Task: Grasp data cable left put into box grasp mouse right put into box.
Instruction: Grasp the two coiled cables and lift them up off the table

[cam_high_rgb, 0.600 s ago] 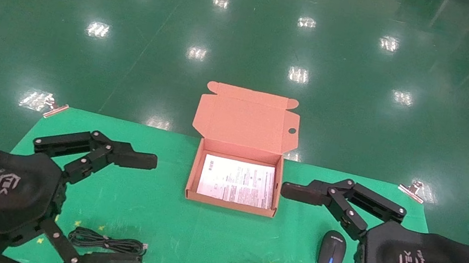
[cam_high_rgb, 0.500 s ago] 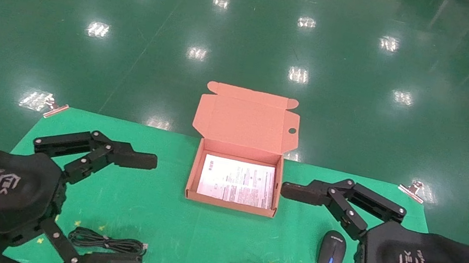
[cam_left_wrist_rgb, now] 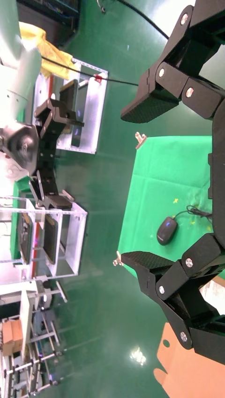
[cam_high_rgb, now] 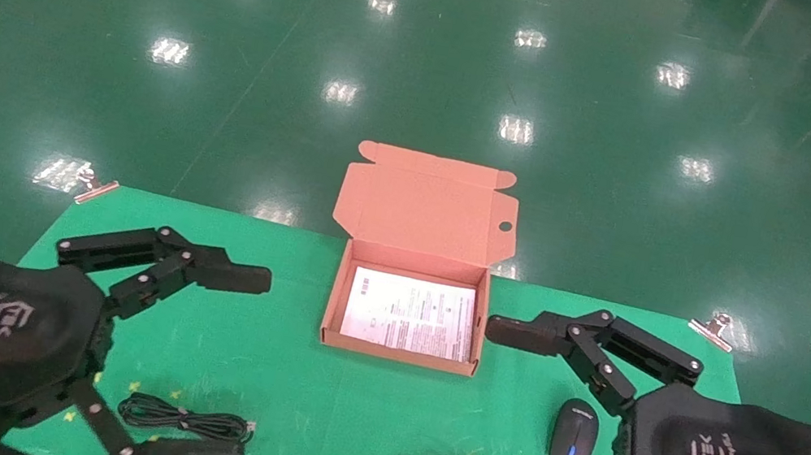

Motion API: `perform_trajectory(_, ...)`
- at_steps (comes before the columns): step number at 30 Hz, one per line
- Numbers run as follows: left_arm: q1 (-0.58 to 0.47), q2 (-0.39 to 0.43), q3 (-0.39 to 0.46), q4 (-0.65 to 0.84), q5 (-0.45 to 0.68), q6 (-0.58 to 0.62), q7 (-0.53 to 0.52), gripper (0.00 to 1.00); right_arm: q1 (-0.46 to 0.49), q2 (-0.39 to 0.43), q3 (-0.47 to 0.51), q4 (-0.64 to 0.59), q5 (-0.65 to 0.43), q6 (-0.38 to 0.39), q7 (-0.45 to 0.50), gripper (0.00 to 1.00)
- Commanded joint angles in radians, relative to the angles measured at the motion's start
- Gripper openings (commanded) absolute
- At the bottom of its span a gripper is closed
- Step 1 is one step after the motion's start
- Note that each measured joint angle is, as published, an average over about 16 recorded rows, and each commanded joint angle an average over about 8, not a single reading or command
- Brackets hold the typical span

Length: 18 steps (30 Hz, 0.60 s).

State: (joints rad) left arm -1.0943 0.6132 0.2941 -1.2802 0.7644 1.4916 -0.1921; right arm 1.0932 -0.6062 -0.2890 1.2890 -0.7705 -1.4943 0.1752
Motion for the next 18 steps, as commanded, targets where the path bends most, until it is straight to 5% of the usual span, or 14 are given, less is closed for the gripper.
perform_trajectory(1,-0.002,-0.001,0.000,0.000,0.002,-0.002,0.002,1.00,0.000,0.001,0.001,-0.001,-0.001,0.002,-0.001,1.00)
perform_trajectory(18,-0.243,0.071,0.200,-0.024,0.440,0.039,-0.084,1.00,0.272,-0.044,-0.199,0.065,-0.540,-0.051,-0.225,1.00)
